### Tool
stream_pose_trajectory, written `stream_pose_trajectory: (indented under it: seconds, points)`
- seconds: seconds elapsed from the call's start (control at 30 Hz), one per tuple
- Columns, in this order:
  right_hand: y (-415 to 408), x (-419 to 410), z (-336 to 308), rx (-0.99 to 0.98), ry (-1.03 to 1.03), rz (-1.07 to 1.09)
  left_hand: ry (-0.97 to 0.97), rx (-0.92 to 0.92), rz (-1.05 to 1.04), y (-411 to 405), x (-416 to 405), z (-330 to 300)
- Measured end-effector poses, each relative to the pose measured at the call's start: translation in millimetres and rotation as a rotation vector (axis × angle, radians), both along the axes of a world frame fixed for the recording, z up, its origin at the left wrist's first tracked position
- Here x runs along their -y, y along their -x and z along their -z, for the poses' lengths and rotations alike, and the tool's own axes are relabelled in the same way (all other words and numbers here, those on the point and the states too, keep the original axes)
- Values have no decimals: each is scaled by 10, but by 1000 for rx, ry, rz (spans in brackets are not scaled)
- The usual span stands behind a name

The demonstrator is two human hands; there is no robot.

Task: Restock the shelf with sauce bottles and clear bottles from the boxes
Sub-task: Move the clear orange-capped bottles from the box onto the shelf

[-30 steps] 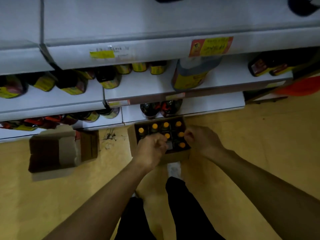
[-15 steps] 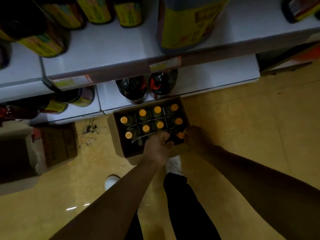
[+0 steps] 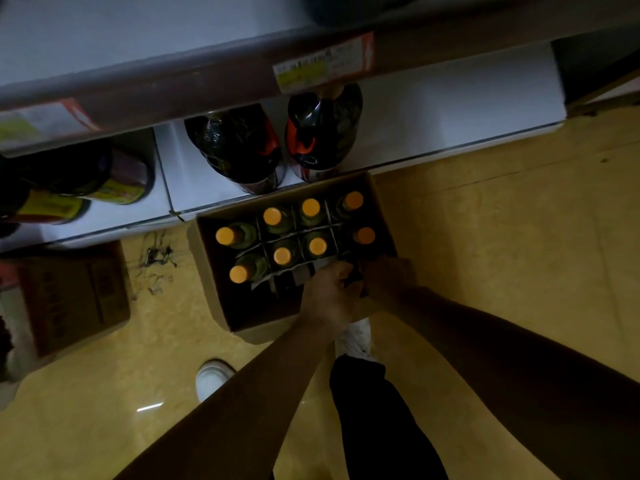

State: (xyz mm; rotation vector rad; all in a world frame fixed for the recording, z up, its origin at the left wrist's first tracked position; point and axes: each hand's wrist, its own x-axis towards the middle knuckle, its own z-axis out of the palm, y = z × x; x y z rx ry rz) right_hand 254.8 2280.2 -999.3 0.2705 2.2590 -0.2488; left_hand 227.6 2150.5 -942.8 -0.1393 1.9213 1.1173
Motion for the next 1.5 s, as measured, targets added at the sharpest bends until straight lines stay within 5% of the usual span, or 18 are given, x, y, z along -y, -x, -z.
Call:
stream_pose_trajectory:
  seconds: [0.5, 0.8, 1.0, 1.13, 1.27, 1.5]
  points:
    - [3, 4, -435, -110, -32, -221, -16, 52, -38, 108, 30, -298]
    - [101, -137, -1556, -233, 153, -223, -148, 60, -54, 211, 53, -837]
    - [248, -176, -2207, -307, 141, -247, -89, -179, 151, 337, 63, -1311]
    - [314, -188, -2691, -523, 252, -257, -245, -24, 28, 439, 92, -1703]
    - [411, -229, -3171, -434, 267, -269, -185, -234, 308, 512, 86, -2085]
    - [645, -212, -4237, -462, 221, -327, -320, -128, 353, 699, 128, -2830]
